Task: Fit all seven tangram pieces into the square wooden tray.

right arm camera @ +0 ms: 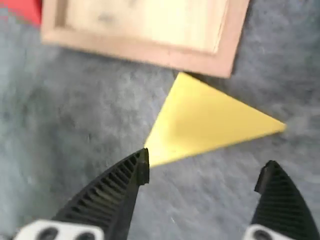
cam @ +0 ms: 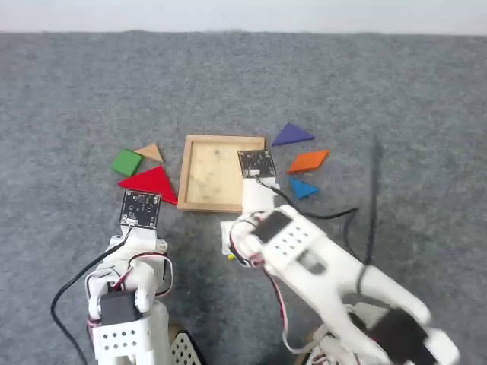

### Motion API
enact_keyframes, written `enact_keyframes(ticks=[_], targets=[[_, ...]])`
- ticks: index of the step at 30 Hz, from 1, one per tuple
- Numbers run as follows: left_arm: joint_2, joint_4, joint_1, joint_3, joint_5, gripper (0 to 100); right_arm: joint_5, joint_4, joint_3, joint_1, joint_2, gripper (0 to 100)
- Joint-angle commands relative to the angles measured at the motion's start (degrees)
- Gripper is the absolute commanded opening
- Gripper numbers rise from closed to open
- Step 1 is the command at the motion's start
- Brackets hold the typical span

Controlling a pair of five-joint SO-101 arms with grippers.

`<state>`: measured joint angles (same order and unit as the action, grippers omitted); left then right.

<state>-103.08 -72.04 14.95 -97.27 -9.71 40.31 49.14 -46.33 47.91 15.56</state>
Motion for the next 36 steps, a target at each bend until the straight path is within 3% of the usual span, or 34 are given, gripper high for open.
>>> enact_keyframes(ticks=[1, 8, 14, 20, 26, 36], targets=[[-1.0, -0.3, 0.1, 0.9, -0.4, 1, 5.6, -3.1, 5.8, 0.1, -5.4, 34.8], [-1.0, -0.3, 0.1, 0.9, -0.4, 1, 13.0, -3.6, 11.0, -4.4, -12.1, 34.9], [-1.0, -0.3, 0.4, 0.9, -0.4, 1, 12.4, -3.6, 14.5, -4.5, -17.9, 34.7], [-1.0, -0.3, 0.4, 0.9, -0.4, 1, -0.4, -0.7, 19.1, -4.7, -24.7, 34.7], [-1.0, -0.3, 0.4, 0.9, -0.4, 1, -19.9, 18.2, 28.2, -5.0, -29.8, 34.7], [-1.0, -0.3, 0.4, 0.9, -0.4, 1, -39.3, 39.4, 36.0, -10.6, -32.9, 34.6]])
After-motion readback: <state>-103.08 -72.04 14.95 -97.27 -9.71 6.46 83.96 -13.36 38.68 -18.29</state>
